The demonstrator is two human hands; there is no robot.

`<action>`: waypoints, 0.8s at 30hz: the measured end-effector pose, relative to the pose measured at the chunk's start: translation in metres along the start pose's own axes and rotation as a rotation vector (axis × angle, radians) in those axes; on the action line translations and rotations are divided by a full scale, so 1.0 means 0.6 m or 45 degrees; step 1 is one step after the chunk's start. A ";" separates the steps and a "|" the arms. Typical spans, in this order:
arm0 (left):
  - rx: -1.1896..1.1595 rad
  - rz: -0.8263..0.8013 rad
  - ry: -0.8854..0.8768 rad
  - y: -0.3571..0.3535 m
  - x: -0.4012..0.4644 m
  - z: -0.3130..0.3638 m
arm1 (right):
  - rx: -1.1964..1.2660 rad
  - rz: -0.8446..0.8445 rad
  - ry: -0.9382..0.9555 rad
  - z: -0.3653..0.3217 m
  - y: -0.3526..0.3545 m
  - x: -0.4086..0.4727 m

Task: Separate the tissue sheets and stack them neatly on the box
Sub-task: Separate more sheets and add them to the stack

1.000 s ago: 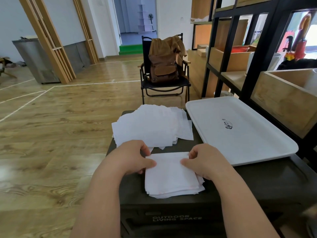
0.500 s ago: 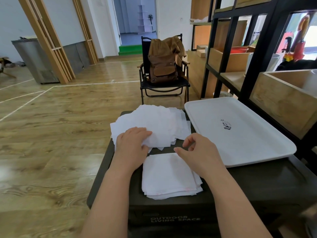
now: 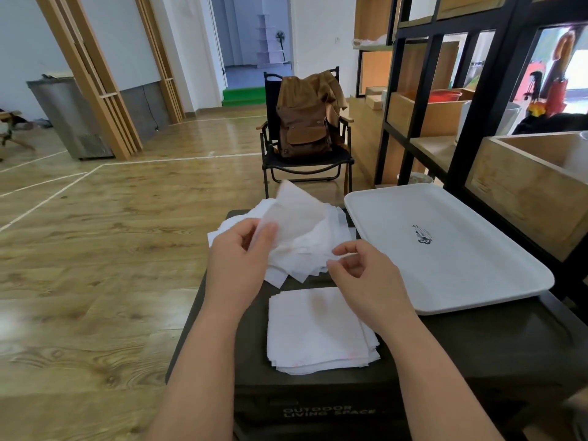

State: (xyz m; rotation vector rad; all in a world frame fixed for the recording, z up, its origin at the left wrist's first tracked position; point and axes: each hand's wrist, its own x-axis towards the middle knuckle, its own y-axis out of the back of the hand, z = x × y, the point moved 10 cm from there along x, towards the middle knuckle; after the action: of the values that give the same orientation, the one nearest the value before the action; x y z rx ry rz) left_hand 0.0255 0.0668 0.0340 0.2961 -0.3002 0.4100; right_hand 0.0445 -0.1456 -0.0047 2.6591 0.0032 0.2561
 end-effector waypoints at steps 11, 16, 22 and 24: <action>-0.534 -0.158 0.615 -0.040 -0.031 -0.039 | 0.471 0.031 0.103 -0.027 0.007 -0.005; -0.082 -0.130 0.320 -0.010 -0.015 -0.020 | 0.435 0.110 0.125 -0.018 0.022 0.000; 0.215 -0.277 0.014 -0.011 -0.009 0.008 | 0.160 0.154 0.254 -0.034 0.028 -0.004; 0.343 -0.231 -0.031 -0.006 -0.009 0.009 | 0.047 0.150 0.264 -0.033 0.025 -0.004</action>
State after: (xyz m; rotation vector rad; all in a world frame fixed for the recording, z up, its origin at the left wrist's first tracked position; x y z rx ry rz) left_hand 0.0213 0.0598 0.0362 0.5878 -0.2395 0.2671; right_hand 0.0377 -0.1503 0.0187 2.6607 -0.0837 0.5746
